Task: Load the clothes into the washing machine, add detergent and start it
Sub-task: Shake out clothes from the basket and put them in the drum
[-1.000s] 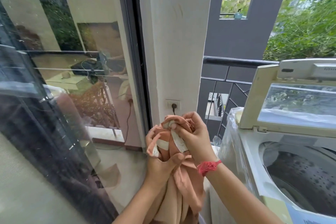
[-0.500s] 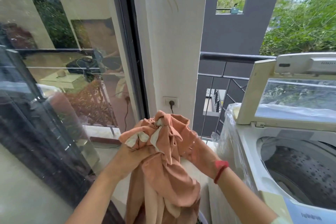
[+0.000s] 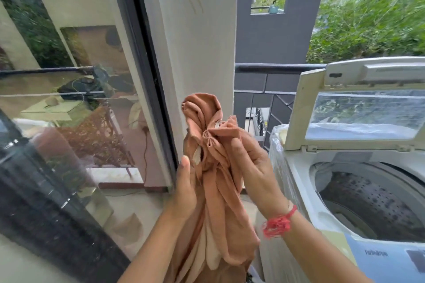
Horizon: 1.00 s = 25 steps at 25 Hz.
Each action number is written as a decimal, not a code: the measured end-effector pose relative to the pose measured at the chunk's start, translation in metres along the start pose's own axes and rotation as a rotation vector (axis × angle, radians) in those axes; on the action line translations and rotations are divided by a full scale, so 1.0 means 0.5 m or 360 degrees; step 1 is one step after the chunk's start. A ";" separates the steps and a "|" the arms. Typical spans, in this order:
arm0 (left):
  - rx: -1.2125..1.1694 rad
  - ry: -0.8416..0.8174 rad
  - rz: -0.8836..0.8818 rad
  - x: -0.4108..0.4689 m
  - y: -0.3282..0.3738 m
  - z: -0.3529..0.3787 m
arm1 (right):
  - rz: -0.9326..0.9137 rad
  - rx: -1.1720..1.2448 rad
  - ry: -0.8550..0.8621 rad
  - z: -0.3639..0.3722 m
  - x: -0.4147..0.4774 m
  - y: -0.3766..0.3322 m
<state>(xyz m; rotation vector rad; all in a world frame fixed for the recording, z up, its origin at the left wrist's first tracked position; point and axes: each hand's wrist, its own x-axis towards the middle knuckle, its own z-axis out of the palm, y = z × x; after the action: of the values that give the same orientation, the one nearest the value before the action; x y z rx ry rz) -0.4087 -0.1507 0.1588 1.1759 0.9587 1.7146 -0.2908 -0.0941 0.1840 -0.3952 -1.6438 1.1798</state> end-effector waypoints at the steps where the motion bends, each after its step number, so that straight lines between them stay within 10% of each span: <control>1: 0.0056 -0.0085 -0.0005 0.017 -0.002 0.017 | 0.0029 -0.0119 -0.0075 -0.031 0.006 -0.010; 6: 0.0453 -0.0155 0.0053 0.100 -0.072 0.150 | -0.0004 -0.0668 0.0345 -0.152 -0.008 -0.030; 10: 0.0148 -0.0298 -0.0372 0.153 -0.165 0.257 | -0.0005 -0.0261 0.0864 -0.291 -0.026 0.024; 17: -0.0229 -0.0284 -0.0479 0.167 -0.256 0.439 | 0.0141 -0.0853 0.0512 -0.471 -0.020 0.111; 19: 0.0151 -0.0170 -0.0356 0.176 -0.267 0.420 | 0.0253 -0.0844 0.0637 -0.526 -0.016 0.147; 22: 0.1731 -0.0253 -0.0034 0.133 -0.371 0.358 | 0.0495 -0.0528 0.0959 -0.623 -0.009 0.203; 25: 0.2091 -0.0586 -0.0808 0.065 -0.469 0.354 | 0.0327 -0.0288 0.1087 -0.711 0.011 0.187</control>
<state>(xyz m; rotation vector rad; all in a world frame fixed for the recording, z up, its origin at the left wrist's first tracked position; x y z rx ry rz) -0.1987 -0.0112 0.0045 1.6976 1.9961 0.2877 -0.0120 0.1318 0.1044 -0.9822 -1.1233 0.8978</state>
